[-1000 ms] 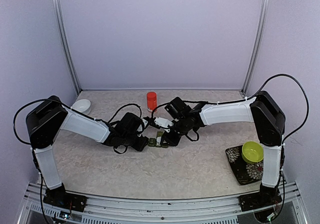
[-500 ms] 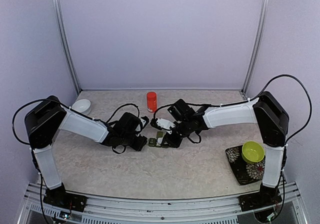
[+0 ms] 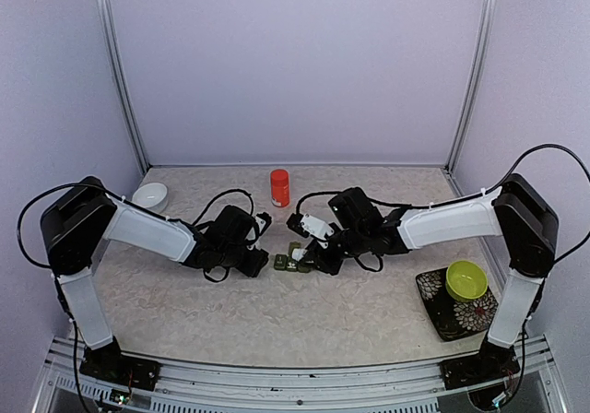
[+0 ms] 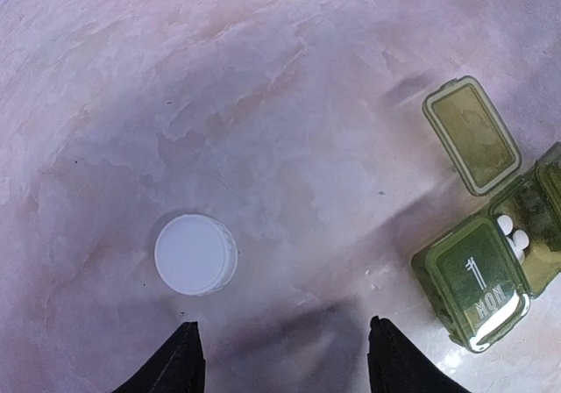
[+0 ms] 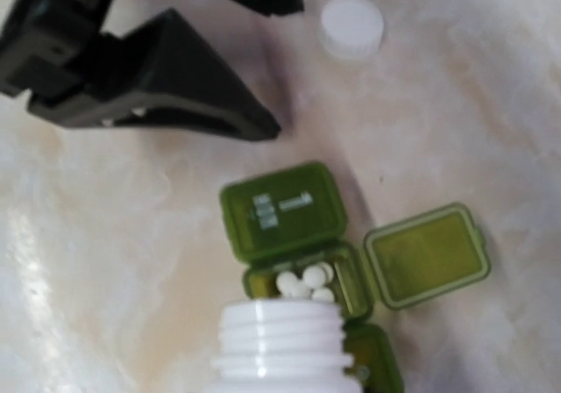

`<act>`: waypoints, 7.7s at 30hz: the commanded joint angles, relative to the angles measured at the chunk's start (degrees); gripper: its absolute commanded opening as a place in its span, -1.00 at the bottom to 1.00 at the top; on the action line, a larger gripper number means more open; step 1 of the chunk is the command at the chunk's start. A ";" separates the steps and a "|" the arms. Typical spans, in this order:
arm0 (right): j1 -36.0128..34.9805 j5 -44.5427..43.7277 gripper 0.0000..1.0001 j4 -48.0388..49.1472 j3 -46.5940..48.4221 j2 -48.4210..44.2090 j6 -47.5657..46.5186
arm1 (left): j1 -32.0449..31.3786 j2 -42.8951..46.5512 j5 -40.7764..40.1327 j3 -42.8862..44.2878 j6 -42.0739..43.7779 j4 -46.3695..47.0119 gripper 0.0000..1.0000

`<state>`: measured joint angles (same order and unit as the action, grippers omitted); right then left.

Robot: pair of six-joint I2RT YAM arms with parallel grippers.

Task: Sort the pills into containers
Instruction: Pour the pill into the compartment of the pill container, then pick up the lid of the pill bottle from the center of the board, then screw the lid of the pill bottle onto the pill bottle.

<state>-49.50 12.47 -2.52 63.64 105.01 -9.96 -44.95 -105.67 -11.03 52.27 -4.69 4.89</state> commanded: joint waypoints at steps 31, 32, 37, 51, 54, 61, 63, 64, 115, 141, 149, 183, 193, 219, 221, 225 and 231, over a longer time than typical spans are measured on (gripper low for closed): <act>4.88 22.27 -1.00 93.58 -39.72 -20.28 22.41 | 6.01 6.55 -0.31 4.16 -2.11 -6.89 0.97; 4.89 22.73 -1.00 92.33 -39.73 -21.09 22.31 | 6.01 5.87 -0.21 4.54 -2.08 -7.10 0.97; 5.00 22.70 -1.00 85.07 -39.99 -25.56 19.63 | 6.80 2.56 2.50 7.17 -1.68 -9.22 0.93; 4.98 21.81 -1.00 75.03 -40.00 -31.09 16.64 | 7.98 -3.40 5.34 11.34 -1.20 -11.74 0.54; 4.94 21.98 -1.00 74.40 -39.69 -31.01 16.56 | 7.98 -3.97 5.15 11.75 -1.19 -11.82 0.52; 4.94 22.72 -1.00 73.87 -39.31 -30.83 16.53 | 7.99 -5.77 5.32 13.19 -0.85 -12.09 0.29; 4.94 22.85 -1.00 73.66 -39.21 -30.75 16.46 | 7.91 -6.31 5.54 13.57 -0.77 -12.07 0.26; 4.95 22.86 -1.00 73.51 -39.15 -30.74 16.42 | 7.88 -6.53 5.74 13.70 -0.76 -12.05 0.23; 4.93 23.98 -1.00 66.73 -36.20 -28.59 14.27 | 6.89 -1.56 7.06 13.77 -0.93 -11.27 -0.47; 4.79 13.12 -1.00 56.94 -36.26 -32.06 7.31 | -6.93 15.95 23.62 19.37 -10.59 -6.29 -0.47; 3.31 6.12 -1.00 56.51 -36.14 -31.62 4.70 | -8.89 16.59 26.96 20.80 -15.01 -3.13 -0.47; 0.76 2.72 -1.00 55.27 -34.57 -32.53 1.51 | -10.07 13.08 32.65 22.82 -19.41 -1.81 -0.45; 0.41 2.07 -1.00 54.91 -35.24 -34.27 1.24 | -10.09 13.22 29.67 23.01 -18.34 -3.68 -0.45; -1.12 -2.43 -1.00 61.34 -39.79 -38.87 -2.36 | -10.77 9.45 39.50 23.47 -21.17 -1.92 -0.47; -1.21 -2.97 -1.00 62.09 -40.25 -39.45 -2.44 | -10.77 9.78 39.62 22.36 -22.96 0.06 -0.47; -1.42 -3.94 -1.00 62.11 -40.20 -39.77 -2.84 | -10.83 9.88 39.47 21.23 -25.20 2.18 -0.49; -2.28 -5.29 -1.00 59.54 -38.62 -38.97 -4.21 | -11.93 9.19 38.21 22.09 -26.28 1.13 -0.52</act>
<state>-50.48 9.21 53.91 23.35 66.85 -12.75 -55.51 -94.98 27.14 74.70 -29.45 7.35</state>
